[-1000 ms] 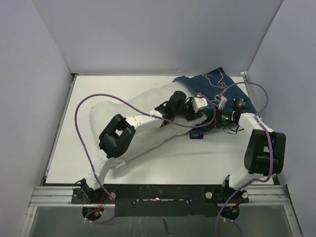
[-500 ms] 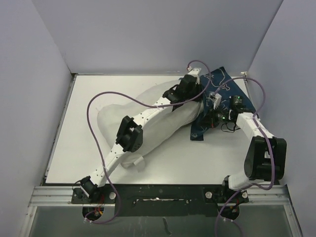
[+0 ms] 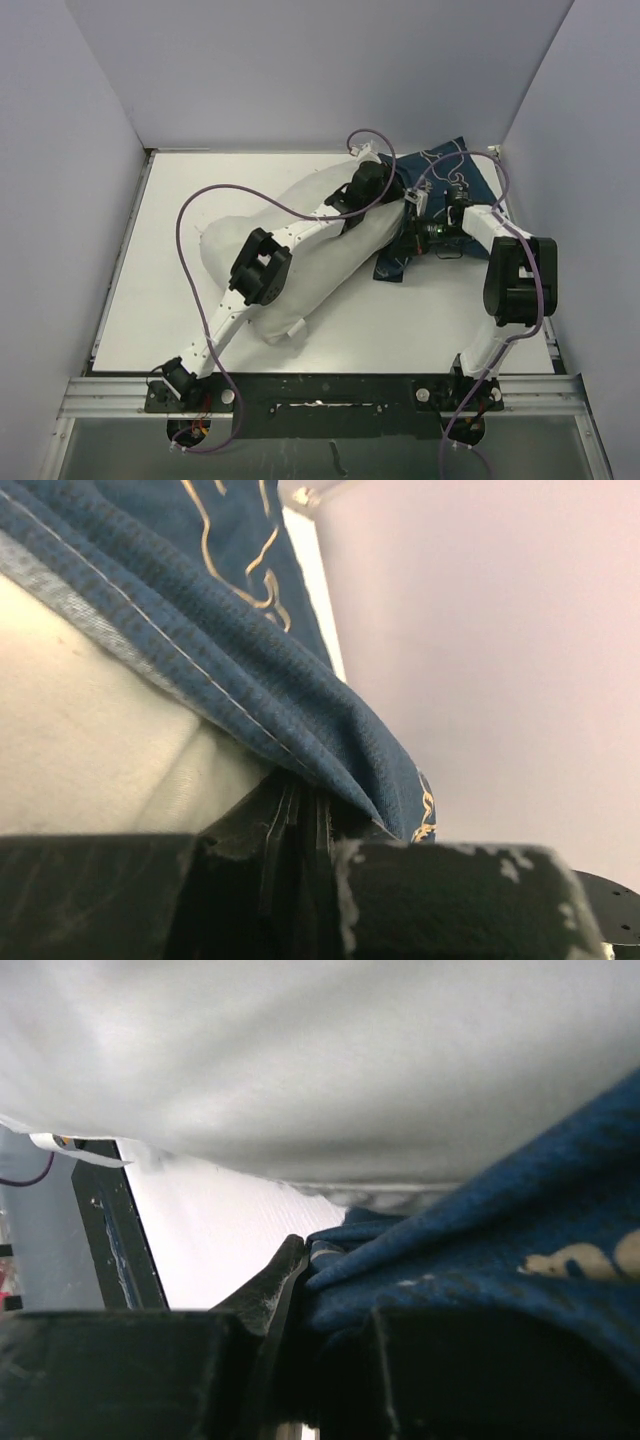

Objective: Put the pillow into the pillowcase
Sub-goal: Stuff the pillow into the pillowcase.

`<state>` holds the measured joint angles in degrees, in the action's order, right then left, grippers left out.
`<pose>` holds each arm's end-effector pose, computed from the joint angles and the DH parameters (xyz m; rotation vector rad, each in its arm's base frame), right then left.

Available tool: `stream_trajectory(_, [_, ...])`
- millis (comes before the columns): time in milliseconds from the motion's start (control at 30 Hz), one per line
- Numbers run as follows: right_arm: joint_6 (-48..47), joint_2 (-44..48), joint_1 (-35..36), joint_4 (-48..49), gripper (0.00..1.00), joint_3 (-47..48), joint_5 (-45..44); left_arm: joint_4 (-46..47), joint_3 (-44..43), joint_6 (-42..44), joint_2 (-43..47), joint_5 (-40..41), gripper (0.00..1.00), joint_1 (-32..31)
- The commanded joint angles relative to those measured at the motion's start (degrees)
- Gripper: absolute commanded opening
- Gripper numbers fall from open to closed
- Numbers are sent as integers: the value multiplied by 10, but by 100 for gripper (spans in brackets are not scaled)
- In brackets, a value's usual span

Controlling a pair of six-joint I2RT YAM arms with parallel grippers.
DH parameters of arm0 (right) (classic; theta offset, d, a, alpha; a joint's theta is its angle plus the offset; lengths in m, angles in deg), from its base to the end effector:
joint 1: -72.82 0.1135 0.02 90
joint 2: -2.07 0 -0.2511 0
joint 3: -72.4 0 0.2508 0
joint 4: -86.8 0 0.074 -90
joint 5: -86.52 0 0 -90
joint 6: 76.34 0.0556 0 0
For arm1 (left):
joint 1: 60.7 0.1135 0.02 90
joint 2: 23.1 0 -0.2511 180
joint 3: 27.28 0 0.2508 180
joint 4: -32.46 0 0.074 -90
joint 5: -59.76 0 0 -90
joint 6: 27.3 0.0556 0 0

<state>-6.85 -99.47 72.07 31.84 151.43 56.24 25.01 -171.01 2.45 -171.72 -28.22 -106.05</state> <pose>0.3247 0.0438 0.1639 -0.5679 2.3680 1.3221 0.4307 -0.4332 0.1952 -0.2845 1.9593 -1.2481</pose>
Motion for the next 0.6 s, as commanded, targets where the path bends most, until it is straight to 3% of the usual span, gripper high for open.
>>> stream_trajectory(0, [-88,16,41,-166,0,117,90,145,-58,-87,50,52,0,43])
stream_trajectory(133, [-152,24,110,-231,0,208,77,-3,-96,-73,52,111,0,33])
stream_trajectory(233, [-112,27,141,-182,0,139,83,-128,-61,-183,60,171,0,28])
stream_trajectory(400, [63,-18,106,11,0,-20,82,-60,9,-246,54,133,0,25])
stream_trajectory(567, [81,-120,39,10,3,38,80,28,43,-241,54,39,0,18])
